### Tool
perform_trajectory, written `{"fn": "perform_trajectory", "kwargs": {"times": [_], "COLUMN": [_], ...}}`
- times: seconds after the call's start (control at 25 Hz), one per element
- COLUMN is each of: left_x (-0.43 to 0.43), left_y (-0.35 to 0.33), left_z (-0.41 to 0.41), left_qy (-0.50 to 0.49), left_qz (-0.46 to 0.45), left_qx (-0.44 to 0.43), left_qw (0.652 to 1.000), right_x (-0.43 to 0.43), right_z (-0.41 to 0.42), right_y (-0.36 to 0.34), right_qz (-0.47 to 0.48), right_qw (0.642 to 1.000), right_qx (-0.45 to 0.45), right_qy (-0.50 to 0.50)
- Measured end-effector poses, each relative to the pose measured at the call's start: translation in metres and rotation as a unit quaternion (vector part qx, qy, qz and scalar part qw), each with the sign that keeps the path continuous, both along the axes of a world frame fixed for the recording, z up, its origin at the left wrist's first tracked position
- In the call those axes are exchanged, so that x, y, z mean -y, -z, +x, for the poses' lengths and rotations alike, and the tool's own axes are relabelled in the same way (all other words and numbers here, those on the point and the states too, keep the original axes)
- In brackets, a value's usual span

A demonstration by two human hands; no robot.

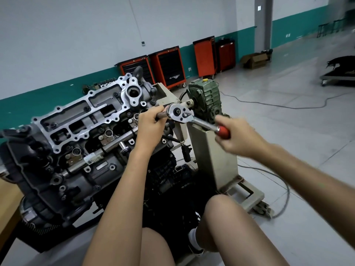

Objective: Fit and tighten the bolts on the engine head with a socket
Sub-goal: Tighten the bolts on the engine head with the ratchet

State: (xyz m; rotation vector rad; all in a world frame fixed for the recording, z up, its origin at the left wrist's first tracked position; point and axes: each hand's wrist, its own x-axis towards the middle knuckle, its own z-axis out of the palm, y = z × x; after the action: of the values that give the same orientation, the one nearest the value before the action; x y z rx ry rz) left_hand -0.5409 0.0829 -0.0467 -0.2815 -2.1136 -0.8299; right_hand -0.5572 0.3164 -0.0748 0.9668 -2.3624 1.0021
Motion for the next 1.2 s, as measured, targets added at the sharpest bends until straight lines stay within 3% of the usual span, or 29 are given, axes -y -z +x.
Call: {"fn": "perform_trajectory", "kwargs": {"times": [0.12, 0.24, 0.28, 0.32, 0.44, 0.56, 0.64, 0.76, 0.84, 0.96, 1.04, 1.12, 1.16, 1.2], "left_x": [0.000, 0.001, 0.003, 0.004, 0.004, -0.001, -0.003, 0.002, 0.003, 0.002, 0.004, 0.006, 0.007, 0.007], "left_y": [0.001, 0.001, 0.001, 0.001, 0.000, -0.003, -0.005, -0.003, 0.000, 0.001, 0.002, 0.002, 0.002, 0.001], "left_z": [-0.001, -0.003, -0.003, -0.002, -0.002, -0.001, -0.001, 0.000, 0.001, 0.002, -0.001, -0.003, -0.004, -0.004], "left_qy": [-0.013, -0.021, -0.023, -0.025, -0.011, 0.004, 0.011, 0.003, -0.005, -0.011, -0.023, -0.032, -0.035, -0.036], "left_qz": [-0.001, -0.005, -0.005, -0.007, -0.014, -0.018, -0.016, 0.007, 0.014, 0.020, 0.005, 0.000, -0.002, -0.004], "left_qx": [-0.016, 0.008, 0.015, 0.018, 0.018, 0.016, 0.020, 0.021, 0.024, 0.014, 0.020, 0.030, 0.032, 0.034], "left_qw": [1.000, 1.000, 1.000, 1.000, 1.000, 1.000, 1.000, 1.000, 1.000, 1.000, 1.000, 0.999, 0.999, 0.999], "right_x": [0.047, 0.114, 0.128, 0.131, 0.083, 0.016, -0.009, -0.012, -0.004, 0.034, 0.081, 0.127, 0.137, 0.135], "right_z": [0.071, 0.129, 0.138, 0.140, 0.106, 0.039, -0.004, -0.028, -0.008, 0.056, 0.104, 0.138, 0.145, 0.143], "right_y": [0.047, 0.059, 0.058, 0.058, 0.057, 0.031, -0.005, -0.035, -0.016, 0.036, 0.053, 0.054, 0.053, 0.052], "right_qz": [-0.202, -0.397, -0.423, -0.419, -0.293, -0.083, 0.038, 0.081, 0.035, -0.153, -0.293, -0.408, -0.431, -0.424], "right_qw": [0.966, 0.849, 0.822, 0.820, 0.909, 0.987, 0.999, 0.988, 0.997, 0.978, 0.919, 0.831, 0.805, 0.808], "right_qx": [0.157, 0.332, 0.359, 0.367, 0.285, 0.121, -0.008, -0.130, -0.071, 0.138, 0.258, 0.359, 0.384, 0.387], "right_qy": [-0.031, -0.109, -0.128, -0.132, -0.083, -0.058, -0.020, -0.005, 0.000, -0.026, -0.060, -0.118, -0.134, -0.135]}}
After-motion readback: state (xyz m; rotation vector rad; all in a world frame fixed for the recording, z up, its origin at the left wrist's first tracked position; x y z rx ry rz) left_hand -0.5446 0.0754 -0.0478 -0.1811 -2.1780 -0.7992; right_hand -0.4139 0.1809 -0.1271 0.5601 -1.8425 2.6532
